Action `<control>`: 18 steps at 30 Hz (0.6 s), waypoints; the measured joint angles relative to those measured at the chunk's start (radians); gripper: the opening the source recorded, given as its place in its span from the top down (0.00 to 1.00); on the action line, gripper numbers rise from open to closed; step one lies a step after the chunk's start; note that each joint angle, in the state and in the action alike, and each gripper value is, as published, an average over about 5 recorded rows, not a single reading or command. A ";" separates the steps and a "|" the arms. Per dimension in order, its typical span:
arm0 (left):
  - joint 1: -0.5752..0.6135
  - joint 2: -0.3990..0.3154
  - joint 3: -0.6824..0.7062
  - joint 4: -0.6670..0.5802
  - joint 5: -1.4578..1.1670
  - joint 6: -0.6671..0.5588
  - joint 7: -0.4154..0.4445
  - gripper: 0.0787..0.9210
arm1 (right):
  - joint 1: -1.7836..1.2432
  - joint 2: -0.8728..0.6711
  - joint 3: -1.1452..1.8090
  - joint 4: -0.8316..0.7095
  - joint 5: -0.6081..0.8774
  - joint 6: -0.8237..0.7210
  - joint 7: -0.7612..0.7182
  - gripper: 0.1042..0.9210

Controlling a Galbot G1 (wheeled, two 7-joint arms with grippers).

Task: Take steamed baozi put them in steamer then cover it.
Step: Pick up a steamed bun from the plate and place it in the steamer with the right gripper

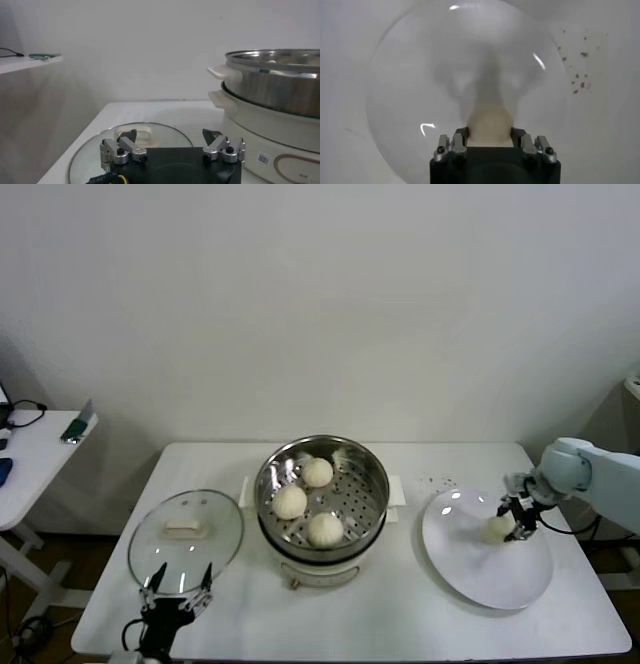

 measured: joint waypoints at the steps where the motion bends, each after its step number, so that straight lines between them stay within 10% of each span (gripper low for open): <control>1: 0.000 0.000 0.000 -0.002 0.000 0.000 0.000 0.12 | 0.032 0.004 -0.024 0.009 0.017 0.002 -0.005 0.41; 18: 0.005 0.008 0.019 -0.030 0.000 0.004 0.000 0.12 | 0.693 0.239 -0.341 0.243 0.415 -0.045 -0.048 0.41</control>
